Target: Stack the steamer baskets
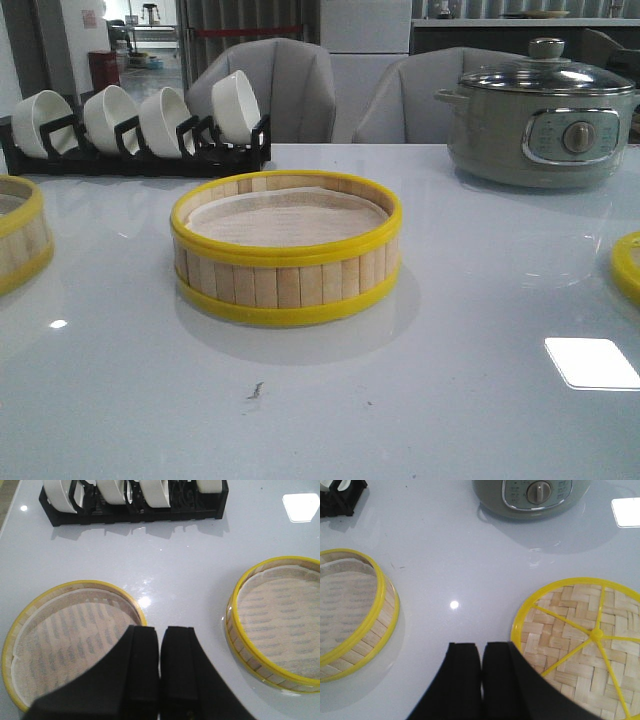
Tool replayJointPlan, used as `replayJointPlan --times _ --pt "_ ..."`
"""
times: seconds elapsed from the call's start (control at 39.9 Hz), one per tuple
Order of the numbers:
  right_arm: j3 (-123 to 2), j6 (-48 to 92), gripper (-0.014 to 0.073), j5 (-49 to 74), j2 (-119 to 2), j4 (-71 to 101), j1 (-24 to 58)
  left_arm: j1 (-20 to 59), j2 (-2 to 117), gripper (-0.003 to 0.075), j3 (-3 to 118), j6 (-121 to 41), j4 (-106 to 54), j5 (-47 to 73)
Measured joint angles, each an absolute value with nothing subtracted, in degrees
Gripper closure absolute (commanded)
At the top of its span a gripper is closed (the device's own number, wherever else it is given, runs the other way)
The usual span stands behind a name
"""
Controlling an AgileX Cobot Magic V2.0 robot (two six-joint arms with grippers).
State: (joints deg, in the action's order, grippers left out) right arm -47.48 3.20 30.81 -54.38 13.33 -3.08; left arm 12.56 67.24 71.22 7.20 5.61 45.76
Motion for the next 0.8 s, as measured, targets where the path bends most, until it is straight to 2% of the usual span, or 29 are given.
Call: replayJointPlan --times 0.23,0.4,0.45,0.8 --pt "-47.48 3.29 0.0331 30.93 -55.16 13.39 -3.08 12.56 66.52 0.0625 71.22 7.20 5.21 45.54" --pt "-47.48 3.39 0.0127 29.05 -55.16 13.48 -3.08 12.56 66.52 0.0625 71.22 7.20 5.10 45.64" --pt "-47.48 3.39 0.0100 28.53 -55.16 13.48 -3.08 12.56 66.52 0.0625 71.22 7.20 5.10 45.78" --pt "-47.48 3.39 0.0100 27.09 -55.16 13.48 -3.08 12.56 66.52 0.0612 71.22 6.07 5.10 46.31"
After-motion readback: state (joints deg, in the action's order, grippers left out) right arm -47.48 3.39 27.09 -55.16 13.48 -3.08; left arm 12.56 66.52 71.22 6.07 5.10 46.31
